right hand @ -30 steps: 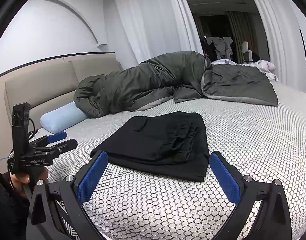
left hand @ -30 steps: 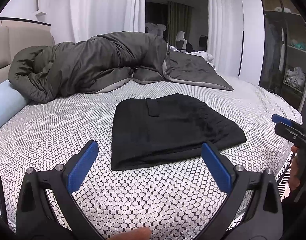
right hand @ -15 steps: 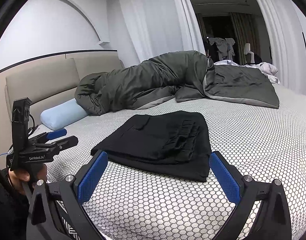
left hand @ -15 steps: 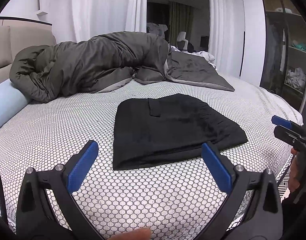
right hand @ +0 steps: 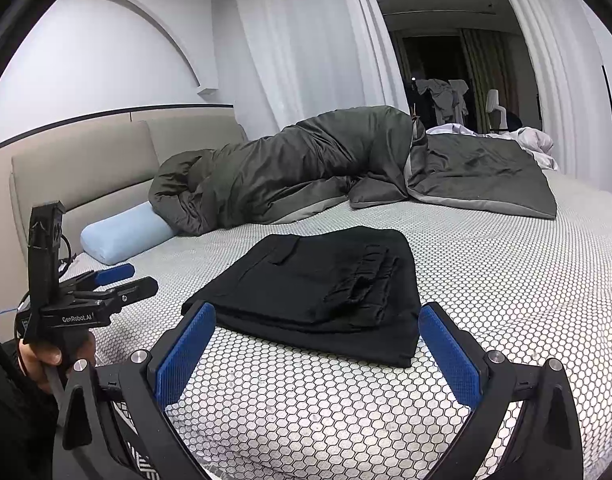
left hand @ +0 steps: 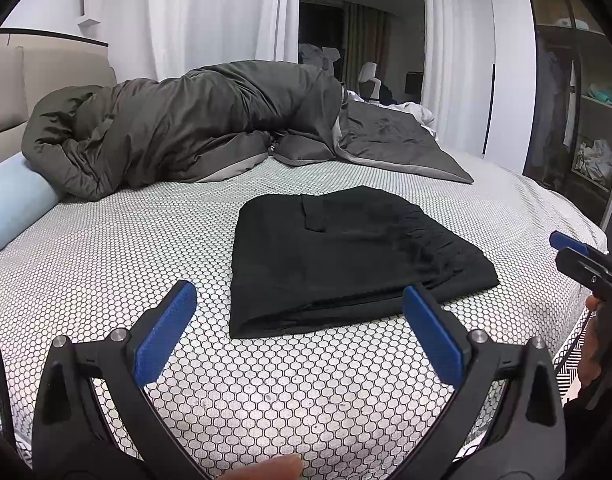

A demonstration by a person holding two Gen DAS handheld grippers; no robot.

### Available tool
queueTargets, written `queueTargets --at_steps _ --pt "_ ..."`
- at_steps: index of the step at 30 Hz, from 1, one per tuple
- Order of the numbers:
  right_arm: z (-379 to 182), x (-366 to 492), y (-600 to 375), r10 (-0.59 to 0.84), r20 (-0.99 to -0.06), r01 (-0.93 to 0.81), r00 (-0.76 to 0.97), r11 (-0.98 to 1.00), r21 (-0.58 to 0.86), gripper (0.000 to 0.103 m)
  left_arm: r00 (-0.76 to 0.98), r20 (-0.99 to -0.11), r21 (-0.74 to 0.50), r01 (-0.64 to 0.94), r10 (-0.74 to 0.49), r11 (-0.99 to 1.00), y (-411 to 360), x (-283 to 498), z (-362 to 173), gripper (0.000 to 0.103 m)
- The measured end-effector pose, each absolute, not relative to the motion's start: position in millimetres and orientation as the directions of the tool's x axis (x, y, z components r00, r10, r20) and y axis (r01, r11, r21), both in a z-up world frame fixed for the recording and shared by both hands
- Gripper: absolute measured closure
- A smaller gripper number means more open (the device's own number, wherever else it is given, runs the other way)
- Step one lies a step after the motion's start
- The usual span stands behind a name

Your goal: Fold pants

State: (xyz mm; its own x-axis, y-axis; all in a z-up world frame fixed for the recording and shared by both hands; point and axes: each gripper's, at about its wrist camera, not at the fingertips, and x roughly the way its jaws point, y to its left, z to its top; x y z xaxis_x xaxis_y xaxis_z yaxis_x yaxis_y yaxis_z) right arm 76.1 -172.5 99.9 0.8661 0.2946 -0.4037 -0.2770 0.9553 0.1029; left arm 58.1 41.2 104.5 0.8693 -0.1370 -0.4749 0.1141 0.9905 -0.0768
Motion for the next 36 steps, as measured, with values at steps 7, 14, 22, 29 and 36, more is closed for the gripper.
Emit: queueTargets --at_steps 7,14,22,29,36 --pt "102.3 73.8 -177.2 0.285 -0.385 -0.266 0.878 0.959 0.103 0.0 0.871 -0.473 -0.074 0.111 -0.133 0.991 40.8 58.3 104.5 0.001" --pt "101.9 74.7 -179.4 0.287 -0.389 -0.265 0.876 0.958 0.11 0.0 0.874 -0.469 -0.073 0.105 -0.128 0.992 39.5 57.9 104.6 0.001" --pt "101.3 76.0 -177.7 0.287 -0.392 -0.268 0.874 0.958 0.105 0.0 0.876 -0.467 -0.073 0.099 -0.122 0.992 39.5 58.2 105.2 0.001" --pt "99.9 77.3 -176.9 0.289 -0.398 -0.271 0.871 0.957 0.102 0.0 0.876 -0.466 -0.072 0.098 -0.12 0.993 38.7 58.4 105.3 0.001" --pt "99.8 77.4 -177.8 0.287 -0.394 -0.267 0.873 0.958 0.105 0.0 0.877 -0.465 -0.073 0.099 -0.121 0.992 39.8 58.5 105.0 0.001"
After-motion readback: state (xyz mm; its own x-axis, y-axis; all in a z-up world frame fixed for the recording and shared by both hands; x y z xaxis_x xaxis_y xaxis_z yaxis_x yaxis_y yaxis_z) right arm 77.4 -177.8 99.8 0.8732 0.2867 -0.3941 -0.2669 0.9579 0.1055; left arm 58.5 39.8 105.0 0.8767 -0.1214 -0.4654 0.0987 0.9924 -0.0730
